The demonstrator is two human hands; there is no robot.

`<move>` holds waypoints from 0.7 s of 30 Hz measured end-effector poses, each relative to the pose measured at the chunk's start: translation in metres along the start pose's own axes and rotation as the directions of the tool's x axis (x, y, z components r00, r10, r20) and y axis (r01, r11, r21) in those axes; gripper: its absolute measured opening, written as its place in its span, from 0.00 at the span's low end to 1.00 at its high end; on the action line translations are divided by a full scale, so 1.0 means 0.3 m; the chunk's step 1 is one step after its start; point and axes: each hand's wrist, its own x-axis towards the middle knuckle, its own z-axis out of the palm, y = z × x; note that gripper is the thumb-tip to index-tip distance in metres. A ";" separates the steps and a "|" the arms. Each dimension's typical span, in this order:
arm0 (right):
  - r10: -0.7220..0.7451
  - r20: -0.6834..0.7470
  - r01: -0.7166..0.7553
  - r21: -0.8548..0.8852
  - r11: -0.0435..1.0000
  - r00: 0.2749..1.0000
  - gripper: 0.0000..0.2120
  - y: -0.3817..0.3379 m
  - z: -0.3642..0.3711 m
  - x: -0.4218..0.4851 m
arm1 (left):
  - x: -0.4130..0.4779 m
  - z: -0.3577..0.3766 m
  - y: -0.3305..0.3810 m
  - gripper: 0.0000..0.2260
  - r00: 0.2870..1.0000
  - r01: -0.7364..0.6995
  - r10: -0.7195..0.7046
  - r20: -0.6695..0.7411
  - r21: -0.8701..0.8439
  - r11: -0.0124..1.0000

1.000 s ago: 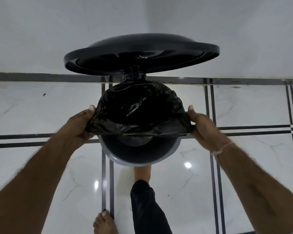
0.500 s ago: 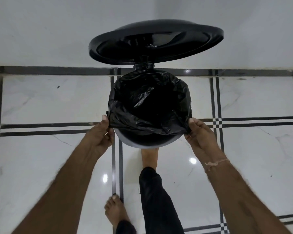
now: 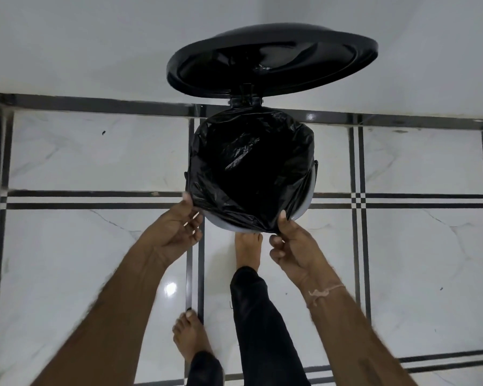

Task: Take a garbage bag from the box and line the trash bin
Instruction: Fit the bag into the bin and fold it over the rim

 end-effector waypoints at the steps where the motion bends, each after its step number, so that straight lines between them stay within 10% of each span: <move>1: 0.006 -0.003 -0.006 -0.004 1.000 1.000 0.07 0.023 0.002 -0.006 | -0.002 -0.010 -0.014 0.10 1.000 0.005 -0.005 0.014 -0.017 1.000; 21: -0.141 -0.133 0.153 0.087 0.984 0.981 0.09 0.199 0.049 -0.019 | 0.006 0.005 -0.134 0.06 0.999 -0.017 0.005 -0.045 -0.262 0.965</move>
